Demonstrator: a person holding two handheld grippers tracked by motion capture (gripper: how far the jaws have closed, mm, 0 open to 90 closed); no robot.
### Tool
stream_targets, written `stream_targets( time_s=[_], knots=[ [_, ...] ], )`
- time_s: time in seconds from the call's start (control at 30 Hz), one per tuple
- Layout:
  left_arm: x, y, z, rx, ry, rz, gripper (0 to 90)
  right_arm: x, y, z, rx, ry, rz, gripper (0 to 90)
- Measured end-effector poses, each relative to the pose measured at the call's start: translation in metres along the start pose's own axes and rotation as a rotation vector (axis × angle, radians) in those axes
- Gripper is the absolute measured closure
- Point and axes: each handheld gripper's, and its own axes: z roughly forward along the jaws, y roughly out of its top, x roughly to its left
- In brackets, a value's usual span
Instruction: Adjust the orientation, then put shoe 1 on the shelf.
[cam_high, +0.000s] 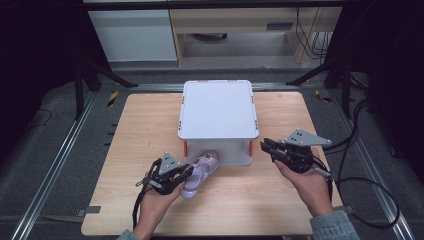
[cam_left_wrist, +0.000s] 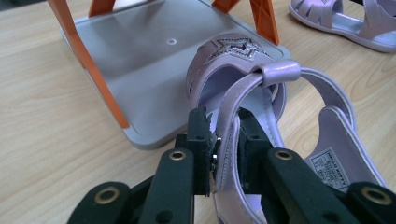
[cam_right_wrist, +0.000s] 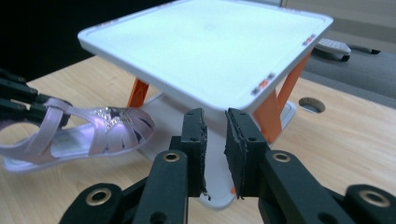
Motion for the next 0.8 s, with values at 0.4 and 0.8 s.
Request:
stream_targets(
  time_s=[0.4,0.8],
  knots=[
    [-0.003,0.016,0.022,-0.038,0.059,-0.019,78.1,0.006,0.04,0.041,0.017,0.048,0.005,84.9],
    [-0.006,0.004,0.04,-0.05,0.123,-0.023,78.3,0.002,0.038,0.08,0.097,0.049,0.014,85.0]
  ],
)
